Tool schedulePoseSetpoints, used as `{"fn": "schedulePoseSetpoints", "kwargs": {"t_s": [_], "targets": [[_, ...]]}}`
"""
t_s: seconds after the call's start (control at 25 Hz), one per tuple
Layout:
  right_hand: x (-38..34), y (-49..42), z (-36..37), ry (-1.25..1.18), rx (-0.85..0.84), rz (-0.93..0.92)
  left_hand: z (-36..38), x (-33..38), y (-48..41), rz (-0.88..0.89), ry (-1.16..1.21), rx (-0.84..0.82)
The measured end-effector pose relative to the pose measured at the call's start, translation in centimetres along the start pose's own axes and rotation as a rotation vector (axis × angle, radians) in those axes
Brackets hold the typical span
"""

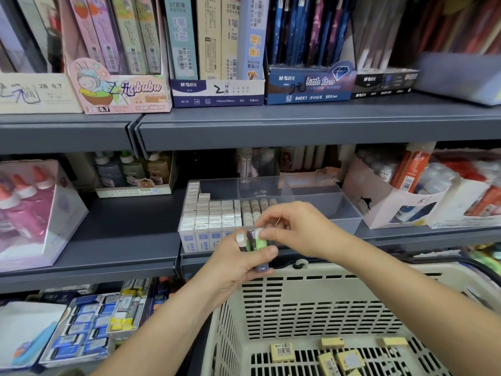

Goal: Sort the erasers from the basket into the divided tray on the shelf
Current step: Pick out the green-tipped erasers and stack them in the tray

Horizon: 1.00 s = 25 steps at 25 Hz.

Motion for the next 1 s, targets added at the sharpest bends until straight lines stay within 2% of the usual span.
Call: {"fn": "schedulePoseSetpoints", "kwargs": {"t_s": [0.12, 0.2, 0.28, 0.32, 0.52, 0.8, 1.0], "targets": [[1.0, 0.1, -1.8, -0.176, -0.059, 0.088, -0.1, 0.4, -0.1, 0.019, 0.012, 0.040], [2.1, -0.2, -4.9, -0.208, 0.076, 0.109, -1.0, 0.5, -0.4, 0.015, 0.036, 0.144], [3.2, -0.5, -7.9, -0.033, 0.288, 0.120, -1.8, 0.6, -0.7, 0.014, 0.046, 0.215], [3.4, -0.7, -8.4, 0.050, 0.330, 0.130, -2.0, 0.7, -0.8, 0.019, 0.036, 0.219], [5.0, -2.0, -5.4, 0.216, 0.192, 0.198, -2.1, 0.8, -0.5, 0.055, -0.006, 0.181], [6.1, -2.4, -2.7, 0.351, 0.114, 0.212, -2.3, 0.7, -0.7, 0.057, -0.019, 0.176], [4.4, -1.7, -3.3, 0.384, 0.188, 0.123, -2.1, 0.5, -0.6, 0.043, -0.012, 0.176]]}}
Point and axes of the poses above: each hand's wrist, its own y-axis away from the middle knuckle, its own z-axis out of the palm, x = y × z, the point moved 9 cm from there along -y, towards the middle knuckle, and after that the axes turned 11 degrees about z, right-handed, at the moved point
